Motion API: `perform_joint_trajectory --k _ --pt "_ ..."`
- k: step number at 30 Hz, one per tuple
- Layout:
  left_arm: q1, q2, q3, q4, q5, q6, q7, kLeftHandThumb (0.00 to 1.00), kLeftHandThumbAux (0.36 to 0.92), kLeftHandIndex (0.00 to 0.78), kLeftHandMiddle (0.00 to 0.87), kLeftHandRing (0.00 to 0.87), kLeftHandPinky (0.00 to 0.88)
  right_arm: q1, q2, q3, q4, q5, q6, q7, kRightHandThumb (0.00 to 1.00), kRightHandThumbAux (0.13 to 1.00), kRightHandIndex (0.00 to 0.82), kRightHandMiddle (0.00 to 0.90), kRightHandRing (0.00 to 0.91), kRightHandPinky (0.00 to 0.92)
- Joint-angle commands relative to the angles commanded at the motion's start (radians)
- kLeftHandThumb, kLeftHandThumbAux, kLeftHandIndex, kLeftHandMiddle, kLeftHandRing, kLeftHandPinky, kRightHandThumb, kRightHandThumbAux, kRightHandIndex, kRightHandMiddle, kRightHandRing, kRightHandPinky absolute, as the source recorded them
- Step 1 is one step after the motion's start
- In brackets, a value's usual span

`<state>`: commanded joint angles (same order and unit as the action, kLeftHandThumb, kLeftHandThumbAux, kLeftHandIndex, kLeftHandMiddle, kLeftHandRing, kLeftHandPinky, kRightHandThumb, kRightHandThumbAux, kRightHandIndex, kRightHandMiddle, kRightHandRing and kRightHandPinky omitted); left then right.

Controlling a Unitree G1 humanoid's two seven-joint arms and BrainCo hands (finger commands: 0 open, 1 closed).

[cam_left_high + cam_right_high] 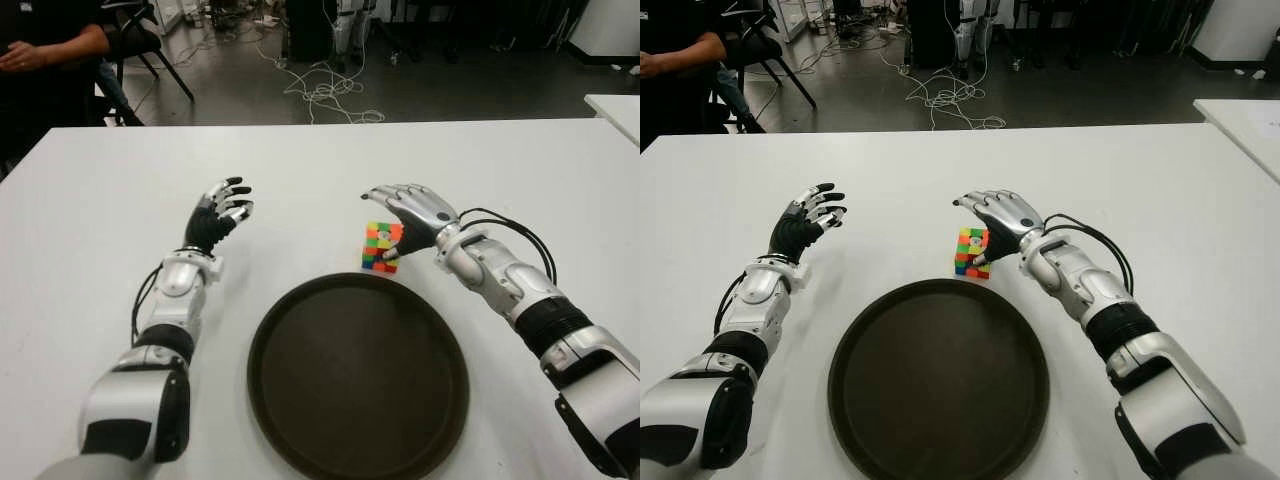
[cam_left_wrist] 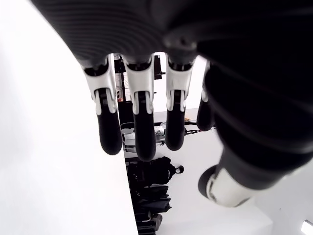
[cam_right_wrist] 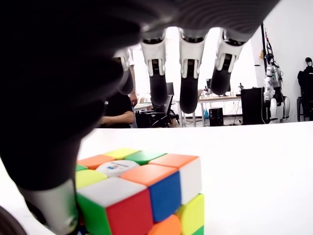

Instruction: Pick up the Rubik's Cube and put it in the plate

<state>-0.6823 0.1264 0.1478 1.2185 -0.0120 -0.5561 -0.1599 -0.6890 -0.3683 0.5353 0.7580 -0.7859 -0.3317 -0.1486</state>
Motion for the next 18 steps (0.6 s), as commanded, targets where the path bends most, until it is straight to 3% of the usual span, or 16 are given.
perform_joint_trajectory --k 18 --pt "0.002 0.0 0.004 0.0 -0.006 -0.008 -0.006 0.106 0.772 0.201 0.265 0.287 0.327 -0.003 0.011 0.013 0.003 -0.007 0.016 0.038 0.0 0.77 0.157 0.194 0.193 0.169"
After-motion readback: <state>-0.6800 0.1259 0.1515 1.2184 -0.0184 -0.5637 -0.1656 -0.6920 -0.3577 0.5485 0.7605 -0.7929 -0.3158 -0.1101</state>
